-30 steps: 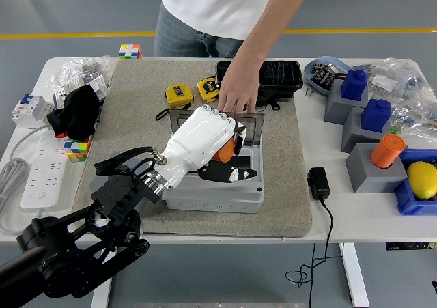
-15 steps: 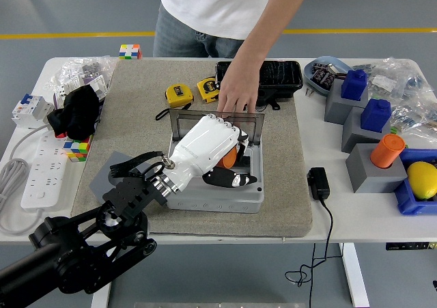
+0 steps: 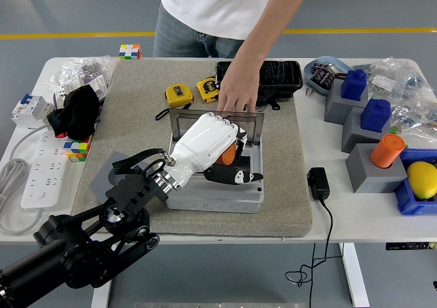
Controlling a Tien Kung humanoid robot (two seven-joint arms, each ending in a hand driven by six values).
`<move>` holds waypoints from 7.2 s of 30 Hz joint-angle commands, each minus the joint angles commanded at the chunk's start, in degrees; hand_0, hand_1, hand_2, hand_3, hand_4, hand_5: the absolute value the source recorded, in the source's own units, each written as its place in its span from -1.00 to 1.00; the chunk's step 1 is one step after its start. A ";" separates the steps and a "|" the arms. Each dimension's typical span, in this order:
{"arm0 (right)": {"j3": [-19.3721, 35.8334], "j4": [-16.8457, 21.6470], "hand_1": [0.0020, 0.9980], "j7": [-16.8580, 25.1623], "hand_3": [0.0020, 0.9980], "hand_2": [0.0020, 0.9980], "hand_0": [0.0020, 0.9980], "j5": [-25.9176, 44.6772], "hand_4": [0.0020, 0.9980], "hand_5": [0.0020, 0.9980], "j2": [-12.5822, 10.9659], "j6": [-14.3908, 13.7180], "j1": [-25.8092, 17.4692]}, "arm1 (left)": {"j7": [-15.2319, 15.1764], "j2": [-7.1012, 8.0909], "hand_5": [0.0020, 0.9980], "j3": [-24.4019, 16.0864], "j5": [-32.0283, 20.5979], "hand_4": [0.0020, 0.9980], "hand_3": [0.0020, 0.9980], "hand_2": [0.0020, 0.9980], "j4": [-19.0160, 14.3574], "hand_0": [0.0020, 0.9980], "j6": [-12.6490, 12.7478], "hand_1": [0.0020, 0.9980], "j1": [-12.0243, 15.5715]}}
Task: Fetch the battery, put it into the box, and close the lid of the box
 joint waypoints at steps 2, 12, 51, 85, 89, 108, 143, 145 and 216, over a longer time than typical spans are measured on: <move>0.03 0.00 0.69 -0.01 0.67 0.62 0.67 -0.02 1.00 1.00 -0.01 0.00 -0.02 | -0.30 -0.11 0.70 -0.04 -0.52 1.00 -1.00 -0.98 0.15 -0.90 0.14 -1.00 0.05; 0.08 0.00 0.68 -0.02 0.67 0.62 0.67 -0.06 1.00 1.00 -0.06 -0.01 0.36 | -1.18 -1.62 0.72 0.28 -3.68 1.00 -1.00 -0.98 0.73 -0.89 0.93 -1.00 -0.30; -0.44 0.00 0.68 -0.14 0.67 0.61 0.67 0.21 1.00 1.00 -0.52 0.04 0.83 | -7.06 -2.14 1.00 6.57 -12.94 1.00 -0.91 -0.88 5.10 -0.81 0.24 -0.95 -3.04; -1.03 0.00 0.68 -0.31 0.67 0.61 0.67 0.87 1.00 1.00 -0.58 0.45 0.94 | -8.44 -2.51 1.00 4.85 -10.09 1.00 0.13 0.32 6.66 0.79 0.35 0.54 -3.15; -1.14 0.00 0.68 -0.27 0.67 0.61 0.67 0.99 1.00 1.00 -0.56 0.54 0.95 | -8.14 -2.53 1.00 4.75 -9.71 1.00 0.13 0.32 6.76 0.79 -0.05 0.54 -3.08; -0.91 0.00 0.66 -0.30 0.67 0.60 0.66 1.10 1.00 1.00 -0.33 0.82 1.00 | -6.74 -1.02 1.00 0.33 -4.52 1.00 1.00 1.00 -1.69 1.00 6.88 1.00 -2.43; -1.17 0.00 0.63 -0.57 0.67 0.58 0.65 1.41 1.00 1.00 -0.41 0.82 0.79 | -2.66 -0.32 1.00 -11.53 -0.82 1.00 1.00 1.00 -8.04 1.00 3.52 1.00 -1.10; -1.10 0.00 0.63 -0.62 0.66 0.58 0.65 1.32 1.00 1.00 -0.43 0.80 0.87 | -2.60 -0.29 1.00 -11.75 -0.69 1.00 1.00 1.00 -7.99 1.00 3.52 1.00 -1.32; -0.86 0.00 0.61 -0.75 0.66 0.56 0.65 1.45 1.00 1.00 -0.52 0.51 0.91 | 25.19 5.02 0.80 -17.64 -2.02 1.00 0.48 0.46 -21.03 0.63 -36.23 0.51 3.38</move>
